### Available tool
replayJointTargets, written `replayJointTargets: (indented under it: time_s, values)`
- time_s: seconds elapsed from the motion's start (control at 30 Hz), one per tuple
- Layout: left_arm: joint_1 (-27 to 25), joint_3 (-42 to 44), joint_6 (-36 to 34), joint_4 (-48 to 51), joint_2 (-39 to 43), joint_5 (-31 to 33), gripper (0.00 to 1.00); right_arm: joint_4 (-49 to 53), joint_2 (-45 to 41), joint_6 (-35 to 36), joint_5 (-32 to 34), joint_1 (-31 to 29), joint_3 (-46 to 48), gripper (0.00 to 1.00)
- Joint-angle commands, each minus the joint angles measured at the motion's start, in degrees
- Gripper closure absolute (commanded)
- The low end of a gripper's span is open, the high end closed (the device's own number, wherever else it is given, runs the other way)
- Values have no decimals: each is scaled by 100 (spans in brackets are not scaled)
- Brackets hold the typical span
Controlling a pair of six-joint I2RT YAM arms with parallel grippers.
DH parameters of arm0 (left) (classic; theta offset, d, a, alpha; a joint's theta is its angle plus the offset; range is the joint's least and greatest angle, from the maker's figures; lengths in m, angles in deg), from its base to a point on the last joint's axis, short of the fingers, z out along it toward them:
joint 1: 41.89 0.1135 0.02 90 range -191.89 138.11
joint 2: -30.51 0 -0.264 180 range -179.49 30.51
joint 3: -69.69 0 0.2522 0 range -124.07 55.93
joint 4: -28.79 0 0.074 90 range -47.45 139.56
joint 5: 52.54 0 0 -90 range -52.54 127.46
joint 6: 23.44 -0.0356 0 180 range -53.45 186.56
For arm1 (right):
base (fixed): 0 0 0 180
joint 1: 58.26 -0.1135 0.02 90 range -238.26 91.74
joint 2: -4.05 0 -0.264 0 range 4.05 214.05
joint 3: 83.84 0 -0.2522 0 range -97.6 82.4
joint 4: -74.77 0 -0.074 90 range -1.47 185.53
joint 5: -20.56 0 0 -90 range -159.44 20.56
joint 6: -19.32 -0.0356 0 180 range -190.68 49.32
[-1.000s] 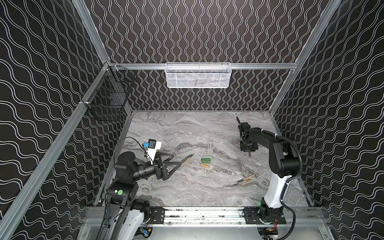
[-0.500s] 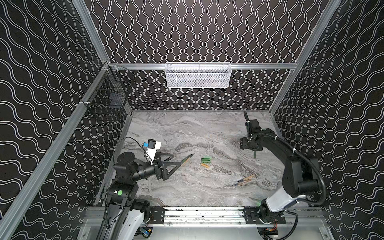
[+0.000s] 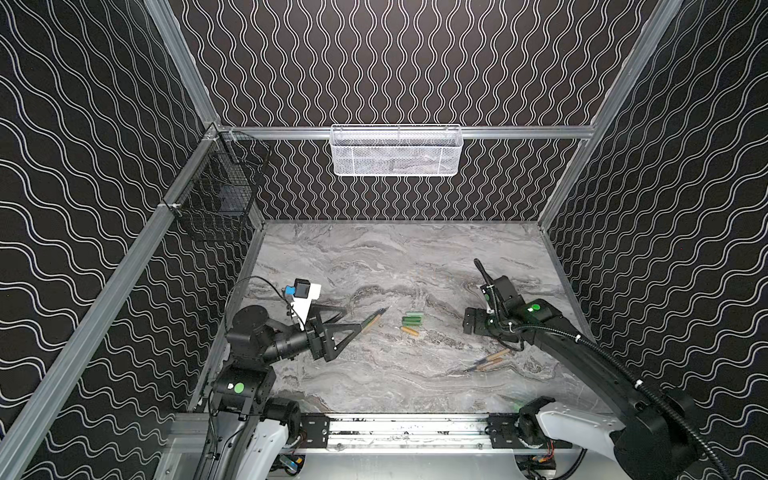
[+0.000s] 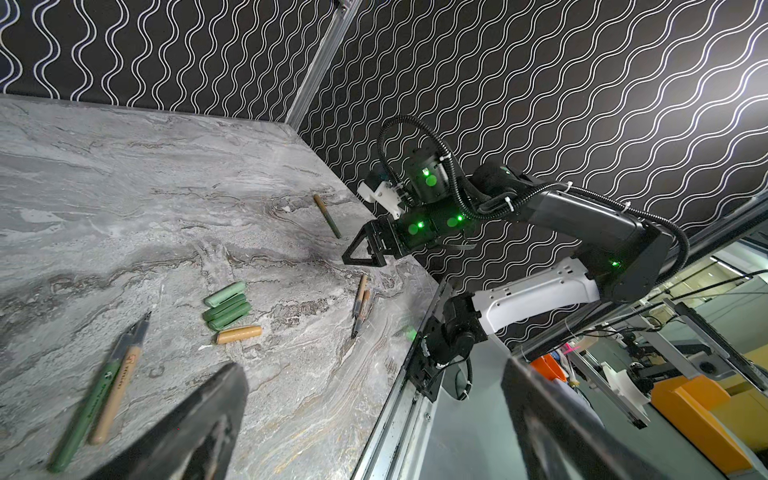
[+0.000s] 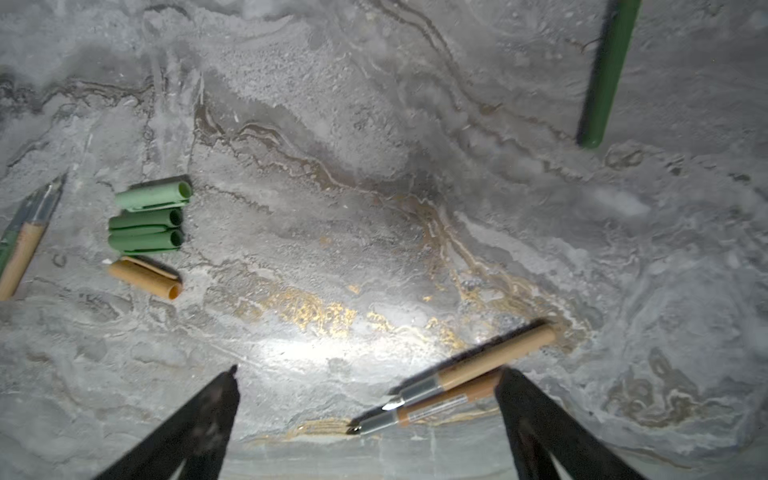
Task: Insert the pens into the pen caps
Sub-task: 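Open the right gripper to release the capped pen and lift away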
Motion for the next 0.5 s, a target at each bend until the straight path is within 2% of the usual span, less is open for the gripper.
replayJointTargets:
  time_s: [0.0, 0.17, 0.27, 0.43, 0.47]
  values:
    - [23, -32, -94, -78, 31, 6, 1, 185, 167, -724, -39, -65, 126, 0]
    - [23, -31, -100, -69, 46, 18, 1, -316, -36, -1177, -289, -65, 681, 1]
    - [32, -26, -99, -60, 35, 18, 1, -348, -242, -1489, -47, -52, 918, 2]
    - [32, -29, -92, -76, 19, 12, 1, -507, -339, -1543, 148, 79, 1126, 12]
    - [33, -25, -92, -75, 21, 15, 1, -532, -314, -1514, 156, 329, 1140, 14]
